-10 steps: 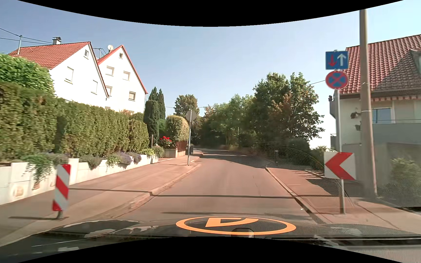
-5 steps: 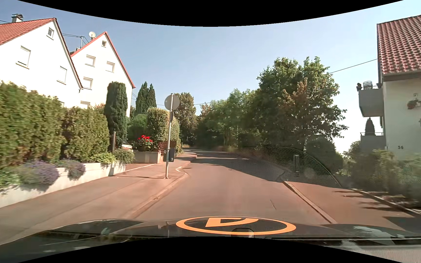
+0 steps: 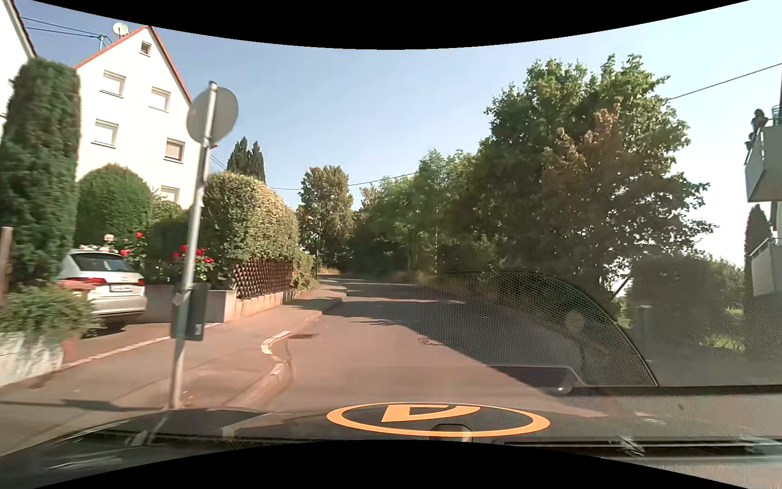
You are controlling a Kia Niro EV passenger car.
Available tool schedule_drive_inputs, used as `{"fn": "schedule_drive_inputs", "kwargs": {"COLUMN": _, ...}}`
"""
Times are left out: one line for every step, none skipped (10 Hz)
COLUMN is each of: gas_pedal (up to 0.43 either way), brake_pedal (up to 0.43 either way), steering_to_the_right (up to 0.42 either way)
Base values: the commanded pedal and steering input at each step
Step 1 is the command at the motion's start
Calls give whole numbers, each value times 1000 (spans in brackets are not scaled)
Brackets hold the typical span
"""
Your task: Follow the waypoints while adhering to traffic rules and regulations
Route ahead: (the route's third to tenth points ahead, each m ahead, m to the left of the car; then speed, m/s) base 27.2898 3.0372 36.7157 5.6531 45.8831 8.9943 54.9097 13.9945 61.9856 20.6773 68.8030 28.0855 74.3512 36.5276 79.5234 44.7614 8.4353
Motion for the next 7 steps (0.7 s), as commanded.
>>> {"fn": "schedule_drive_inputs", "kwargs": {"gas_pedal": 220, "brake_pedal": 0, "steering_to_the_right": 20}}
{"fn": "schedule_drive_inputs", "kwargs": {"gas_pedal": 220, "brake_pedal": 0, "steering_to_the_right": 20}}
{"fn": "schedule_drive_inputs", "kwargs": {"gas_pedal": 220, "brake_pedal": 0, "steering_to_the_right": 20}}
{"fn": "schedule_drive_inputs", "kwargs": {"gas_pedal": 220, "brake_pedal": 0, "steering_to_the_right": 18}}
{"fn": "schedule_drive_inputs", "kwargs": {"gas_pedal": 220, "brake_pedal": 0, "steering_to_the_right": 18}}
{"fn": "schedule_drive_inputs", "kwargs": {"gas_pedal": 228, "brake_pedal": 0, "steering_to_the_right": 17}}
{"fn": "schedule_drive_inputs", "kwargs": {"gas_pedal": 228, "brake_pedal": 0, "steering_to_the_right": 17}}
